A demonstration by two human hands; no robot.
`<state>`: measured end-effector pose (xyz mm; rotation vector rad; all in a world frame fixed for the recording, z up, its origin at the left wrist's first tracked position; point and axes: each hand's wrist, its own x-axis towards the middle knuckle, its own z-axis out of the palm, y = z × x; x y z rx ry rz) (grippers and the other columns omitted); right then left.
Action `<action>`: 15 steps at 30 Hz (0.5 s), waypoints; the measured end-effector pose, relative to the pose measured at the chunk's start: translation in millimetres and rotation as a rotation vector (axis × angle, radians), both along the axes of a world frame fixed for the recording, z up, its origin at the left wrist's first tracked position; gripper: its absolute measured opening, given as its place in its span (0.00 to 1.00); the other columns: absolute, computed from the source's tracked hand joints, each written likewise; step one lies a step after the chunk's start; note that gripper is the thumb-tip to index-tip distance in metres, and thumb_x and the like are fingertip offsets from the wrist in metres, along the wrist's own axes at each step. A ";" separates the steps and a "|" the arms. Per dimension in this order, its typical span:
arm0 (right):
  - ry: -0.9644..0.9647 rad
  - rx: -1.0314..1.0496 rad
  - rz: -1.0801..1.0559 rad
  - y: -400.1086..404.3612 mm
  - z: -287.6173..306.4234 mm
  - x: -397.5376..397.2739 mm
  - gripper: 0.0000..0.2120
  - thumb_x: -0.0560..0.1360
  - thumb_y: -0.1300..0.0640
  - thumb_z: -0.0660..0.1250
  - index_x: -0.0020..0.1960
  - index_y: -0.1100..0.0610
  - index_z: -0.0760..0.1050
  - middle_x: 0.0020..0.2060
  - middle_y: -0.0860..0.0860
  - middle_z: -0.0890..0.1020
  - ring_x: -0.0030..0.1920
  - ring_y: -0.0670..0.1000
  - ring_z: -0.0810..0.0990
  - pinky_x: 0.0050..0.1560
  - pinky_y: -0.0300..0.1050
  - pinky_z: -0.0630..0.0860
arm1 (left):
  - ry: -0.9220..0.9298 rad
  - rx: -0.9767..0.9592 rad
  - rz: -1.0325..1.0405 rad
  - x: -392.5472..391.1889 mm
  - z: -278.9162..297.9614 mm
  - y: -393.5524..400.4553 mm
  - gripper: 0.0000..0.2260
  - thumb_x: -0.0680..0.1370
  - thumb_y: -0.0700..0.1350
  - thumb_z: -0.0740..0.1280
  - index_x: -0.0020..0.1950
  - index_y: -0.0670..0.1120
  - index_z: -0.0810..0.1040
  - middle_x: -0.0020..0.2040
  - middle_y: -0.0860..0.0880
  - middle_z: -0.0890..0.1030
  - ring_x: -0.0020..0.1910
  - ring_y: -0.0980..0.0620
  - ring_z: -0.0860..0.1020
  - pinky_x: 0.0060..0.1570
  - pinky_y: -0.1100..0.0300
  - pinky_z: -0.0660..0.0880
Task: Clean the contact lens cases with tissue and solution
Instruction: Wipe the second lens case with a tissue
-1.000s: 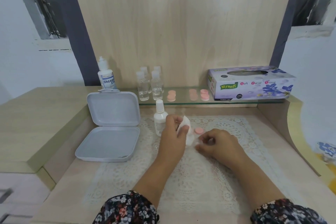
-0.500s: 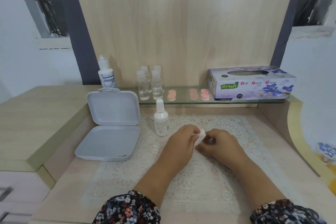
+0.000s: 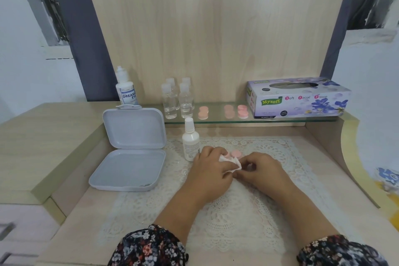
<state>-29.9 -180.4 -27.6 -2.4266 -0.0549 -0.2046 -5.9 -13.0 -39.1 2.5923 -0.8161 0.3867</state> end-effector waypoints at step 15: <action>-0.003 -0.045 -0.052 0.8 -2.3 1.7 0.12 0.68 0.42 0.74 0.49 0.44 0.79 0.45 0.41 0.79 0.48 0.43 0.76 0.60 0.51 0.71 | -0.016 -0.526 0.182 12.8 3.7 0.7 0.08 0.80 0.42 0.63 0.51 0.44 0.82 0.49 0.53 0.71 0.55 0.49 0.70 0.58 0.56 0.69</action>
